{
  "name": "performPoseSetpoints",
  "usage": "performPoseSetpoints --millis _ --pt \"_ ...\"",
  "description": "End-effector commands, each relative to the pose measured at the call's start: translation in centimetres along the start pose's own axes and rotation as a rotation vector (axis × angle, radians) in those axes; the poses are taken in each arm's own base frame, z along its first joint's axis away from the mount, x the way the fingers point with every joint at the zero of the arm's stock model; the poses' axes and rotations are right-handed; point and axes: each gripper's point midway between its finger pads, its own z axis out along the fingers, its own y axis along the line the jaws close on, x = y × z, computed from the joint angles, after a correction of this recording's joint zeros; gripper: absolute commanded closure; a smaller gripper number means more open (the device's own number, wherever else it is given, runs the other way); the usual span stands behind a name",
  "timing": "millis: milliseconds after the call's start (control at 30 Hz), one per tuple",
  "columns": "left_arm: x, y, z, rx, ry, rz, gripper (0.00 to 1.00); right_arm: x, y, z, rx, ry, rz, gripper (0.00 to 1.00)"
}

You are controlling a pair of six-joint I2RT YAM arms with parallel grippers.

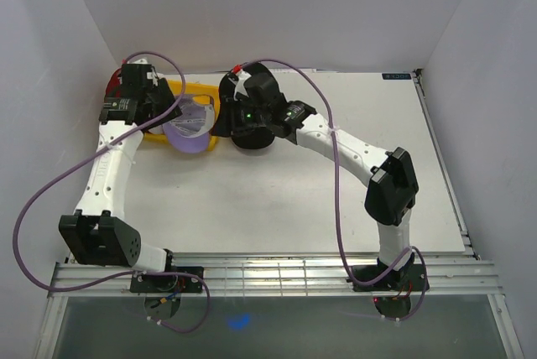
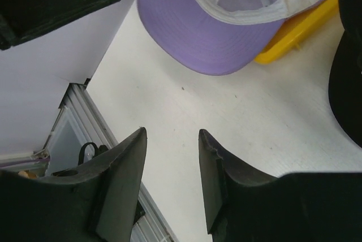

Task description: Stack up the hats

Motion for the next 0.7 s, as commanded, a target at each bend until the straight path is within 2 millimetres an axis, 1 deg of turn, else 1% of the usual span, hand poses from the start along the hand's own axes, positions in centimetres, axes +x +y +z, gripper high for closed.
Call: performPoseSetpoints --millis 0,33,67,100,133,167,200,300,333,367,400,433,500,533,567,600,633,667 --pt "-4.8 1.5 -3.3 -0.058 -0.145 -0.060 0.33 -2.1 2.0 0.1 -0.021 -0.062 -0.056 0.52" --pt "-5.1 1.7 -3.6 -0.073 -0.150 -0.068 0.33 -2.0 2.2 0.5 -0.017 -0.064 -0.063 0.52" --pt "-5.7 2.1 -4.0 -0.087 -0.163 -0.079 0.33 -2.6 2.8 0.5 -0.023 -0.078 -0.073 0.52" --pt "-6.8 2.2 -4.8 -0.099 -0.199 -0.090 0.33 -2.8 3.1 0.6 -0.026 -0.084 -0.085 0.52" --pt "-6.9 2.3 -4.8 -0.107 -0.195 -0.097 0.33 -2.4 3.1 1.4 -0.020 -0.077 -0.090 0.51" --pt "-7.0 2.4 -4.9 -0.111 -0.198 -0.099 0.34 -2.5 3.3 1.8 -0.023 -0.076 -0.094 0.51" --pt "-7.4 3.7 -4.9 -0.144 -0.208 -0.126 0.34 -2.6 3.5 2.5 -0.022 -0.073 -0.098 0.51" --pt "-6.2 5.2 -3.1 -0.160 -0.161 -0.154 0.37 -2.5 3.7 3.4 -0.011 -0.064 -0.103 0.52" --pt "-5.1 4.9 -1.9 -0.118 -0.110 -0.160 0.39 -2.2 3.8 3.5 -0.009 -0.061 -0.105 0.53" --pt "-4.5 5.4 -0.9 -0.117 -0.083 -0.175 0.41 -2.1 3.7 3.4 -0.005 -0.062 -0.104 0.52" --pt "-3.9 5.5 -0.2 -0.109 -0.061 -0.175 0.42 -2.6 4.0 2.9 -0.010 -0.080 -0.107 0.53" --pt "-2.9 5.3 0.8 -0.084 -0.029 -0.175 0.42 -1.8 3.3 3.0 0.004 -0.063 -0.107 0.53" --pt "-1.8 5.4 1.7 -0.072 0.005 -0.173 0.43 -2.1 3.3 2.0 0.023 -0.083 -0.117 0.52" --pt "-1.7 5.3 2.2 -0.059 0.001 -0.173 0.42 -1.6 2.8 2.0 0.035 -0.072 -0.125 0.52" --pt "-0.4 5.2 2.8 -0.047 0.029 -0.177 0.41 -1.5 2.7 1.8 0.040 -0.073 -0.129 0.52" --pt "0.0 4.9 3.1 -0.028 0.040 -0.185 0.40 -1.7 2.8 1.4 0.042 -0.078 -0.134 0.52" --pt "-0.1 4.8 3.6 -0.015 0.032 -0.189 0.38 -1.3 2.6 1.3 0.050 -0.065 -0.138 0.52" --pt "0.6 4.6 4.0 0.002 0.049 -0.193 0.37 -1.2 2.6 1.1 0.051 -0.063 -0.145 0.52"
